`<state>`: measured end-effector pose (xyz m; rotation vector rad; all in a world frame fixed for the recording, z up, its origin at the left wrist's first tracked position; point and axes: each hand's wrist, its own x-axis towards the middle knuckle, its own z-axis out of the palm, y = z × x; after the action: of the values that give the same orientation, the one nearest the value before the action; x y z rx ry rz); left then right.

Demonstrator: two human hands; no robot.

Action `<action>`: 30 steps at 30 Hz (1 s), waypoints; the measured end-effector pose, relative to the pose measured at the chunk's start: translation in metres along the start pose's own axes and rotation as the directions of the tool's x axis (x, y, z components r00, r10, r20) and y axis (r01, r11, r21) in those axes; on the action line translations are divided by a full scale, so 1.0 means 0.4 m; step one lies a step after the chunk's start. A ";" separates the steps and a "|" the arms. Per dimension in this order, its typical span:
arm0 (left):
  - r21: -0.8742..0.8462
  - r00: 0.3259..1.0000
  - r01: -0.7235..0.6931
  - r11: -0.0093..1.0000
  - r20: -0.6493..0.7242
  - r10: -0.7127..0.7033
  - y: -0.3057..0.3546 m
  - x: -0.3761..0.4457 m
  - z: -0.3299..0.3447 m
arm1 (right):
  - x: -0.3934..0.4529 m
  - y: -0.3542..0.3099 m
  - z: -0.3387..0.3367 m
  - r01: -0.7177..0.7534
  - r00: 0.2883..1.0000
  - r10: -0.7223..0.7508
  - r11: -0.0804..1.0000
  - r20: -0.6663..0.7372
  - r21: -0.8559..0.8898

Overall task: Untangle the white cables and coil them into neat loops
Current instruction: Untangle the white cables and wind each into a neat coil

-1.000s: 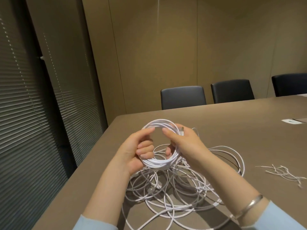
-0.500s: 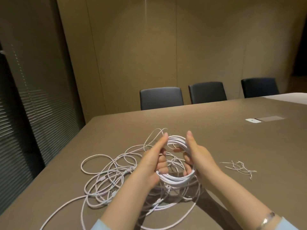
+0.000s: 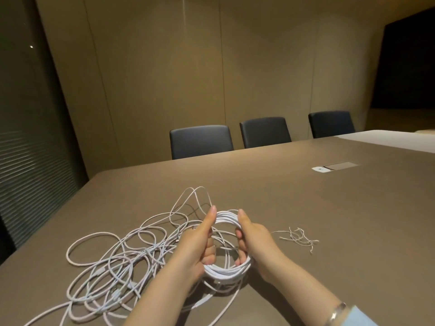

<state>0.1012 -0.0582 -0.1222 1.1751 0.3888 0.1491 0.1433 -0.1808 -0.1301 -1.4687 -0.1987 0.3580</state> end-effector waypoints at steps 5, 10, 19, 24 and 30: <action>-0.050 0.999 0.020 0.999 0.027 -0.019 0.010 0.002 -0.008 | -0.001 -0.014 -0.024 0.004 0.997 0.004 0.995 0.077 -0.100; -0.019 0.998 0.048 0.999 0.045 -0.047 0.010 0.005 -0.015 | 0.013 -0.025 -0.069 0.071 0.994 -0.055 0.981 0.092 -0.179; 0.205 0.997 0.044 0.978 0.058 -0.058 -0.016 0.004 -0.004 | 0.074 0.005 -0.198 -0.050 0.929 -0.352 0.182 -0.113 -0.982; 0.199 0.995 0.052 0.979 0.070 -0.067 -0.012 -0.001 -0.002 | 0.097 0.026 -0.234 -0.209 0.937 -0.270 0.070 -0.221 -0.975; 0.199 0.993 0.068 0.978 0.079 -0.086 -0.008 -0.002 -0.005 | 0.102 0.024 -0.231 -0.190 0.907 -0.364 0.092 -0.210 -0.978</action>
<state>0.0994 -0.0578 -0.1256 1.3542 0.3773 -0.0090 0.2123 -0.2518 -0.1524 -2.9204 -0.1905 -0.3772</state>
